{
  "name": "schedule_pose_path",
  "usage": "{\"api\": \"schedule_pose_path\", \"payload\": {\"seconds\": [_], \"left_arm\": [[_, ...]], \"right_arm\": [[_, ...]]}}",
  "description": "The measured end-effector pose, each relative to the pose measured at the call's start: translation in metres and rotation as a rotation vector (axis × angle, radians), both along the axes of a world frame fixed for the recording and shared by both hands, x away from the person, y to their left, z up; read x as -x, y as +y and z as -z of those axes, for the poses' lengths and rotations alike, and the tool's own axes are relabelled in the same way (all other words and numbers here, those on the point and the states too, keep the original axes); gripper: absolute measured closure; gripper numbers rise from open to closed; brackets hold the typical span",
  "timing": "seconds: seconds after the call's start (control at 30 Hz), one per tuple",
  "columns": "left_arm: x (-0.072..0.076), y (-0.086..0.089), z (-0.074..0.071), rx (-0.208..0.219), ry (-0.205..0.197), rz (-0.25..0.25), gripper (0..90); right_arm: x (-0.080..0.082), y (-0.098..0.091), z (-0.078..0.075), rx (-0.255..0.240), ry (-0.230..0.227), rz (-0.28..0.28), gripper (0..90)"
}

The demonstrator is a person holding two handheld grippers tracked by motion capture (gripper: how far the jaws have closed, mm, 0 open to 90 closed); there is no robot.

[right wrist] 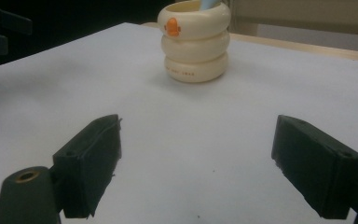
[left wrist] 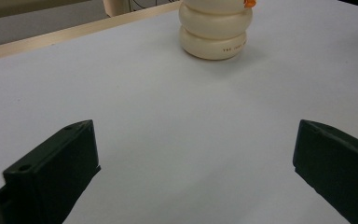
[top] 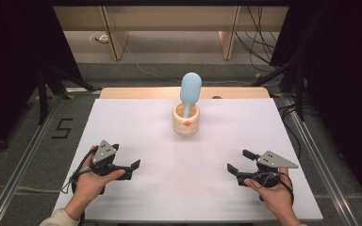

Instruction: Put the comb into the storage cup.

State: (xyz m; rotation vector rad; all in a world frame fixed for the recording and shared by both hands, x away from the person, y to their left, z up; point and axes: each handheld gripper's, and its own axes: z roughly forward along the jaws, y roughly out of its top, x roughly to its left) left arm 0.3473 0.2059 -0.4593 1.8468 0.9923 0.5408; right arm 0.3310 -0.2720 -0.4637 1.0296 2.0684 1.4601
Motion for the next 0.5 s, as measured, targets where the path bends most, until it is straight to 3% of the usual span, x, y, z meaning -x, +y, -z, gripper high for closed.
{"api": "schedule_pose_path", "payload": {"seconds": [0.5], "left_arm": [[-0.001,-0.0026,0.0039,-0.013,0.003,0.007,0.0]], "right_arm": [[-0.0013,0.0001,0.0024,0.007,0.005,0.021,16.3]]}}
